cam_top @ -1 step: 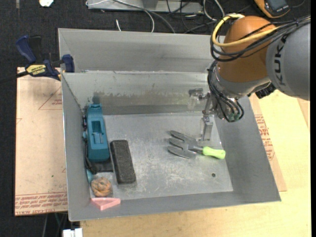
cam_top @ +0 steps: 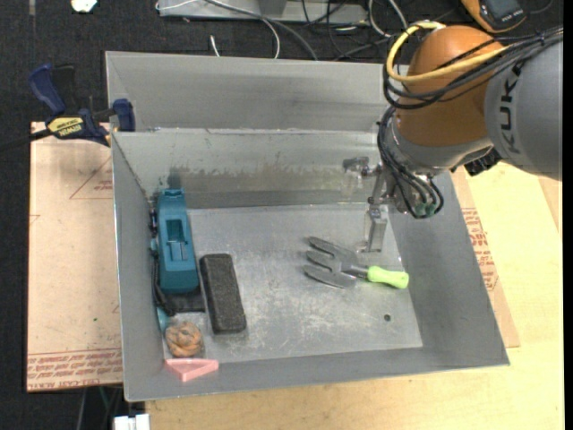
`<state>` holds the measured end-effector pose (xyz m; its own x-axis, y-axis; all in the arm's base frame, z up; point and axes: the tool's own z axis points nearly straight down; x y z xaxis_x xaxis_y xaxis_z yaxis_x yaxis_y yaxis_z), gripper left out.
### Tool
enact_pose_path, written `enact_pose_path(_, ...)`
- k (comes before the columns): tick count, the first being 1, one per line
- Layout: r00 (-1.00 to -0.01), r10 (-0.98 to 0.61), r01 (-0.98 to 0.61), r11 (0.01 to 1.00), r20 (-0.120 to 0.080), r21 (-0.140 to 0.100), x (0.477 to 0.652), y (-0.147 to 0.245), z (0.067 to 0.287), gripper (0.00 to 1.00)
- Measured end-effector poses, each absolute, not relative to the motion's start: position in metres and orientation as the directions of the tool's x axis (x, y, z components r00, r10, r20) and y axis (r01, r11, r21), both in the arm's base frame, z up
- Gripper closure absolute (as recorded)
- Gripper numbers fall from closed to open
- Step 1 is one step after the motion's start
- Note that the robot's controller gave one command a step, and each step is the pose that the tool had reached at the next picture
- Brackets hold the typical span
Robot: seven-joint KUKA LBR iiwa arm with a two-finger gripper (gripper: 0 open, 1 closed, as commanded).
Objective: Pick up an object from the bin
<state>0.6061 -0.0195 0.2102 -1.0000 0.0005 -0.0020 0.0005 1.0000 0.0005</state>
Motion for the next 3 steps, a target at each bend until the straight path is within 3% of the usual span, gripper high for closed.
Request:
enact_pose_path(1, -0.998, 0.062, 0.062, 0.998, -0.001, 0.002, 0.598, -0.01, 0.17, 0.0)
enact_pose_path(2, -0.993, 0.117, 0.117, 0.993, -0.001, 0.002, 0.592, -0.007, 0.158, 0.0)
enact_pose_path(3, -0.979, 0.203, 0.203, 0.979, -0.005, 0.004, 0.595, -0.014, 0.109, 0.0)
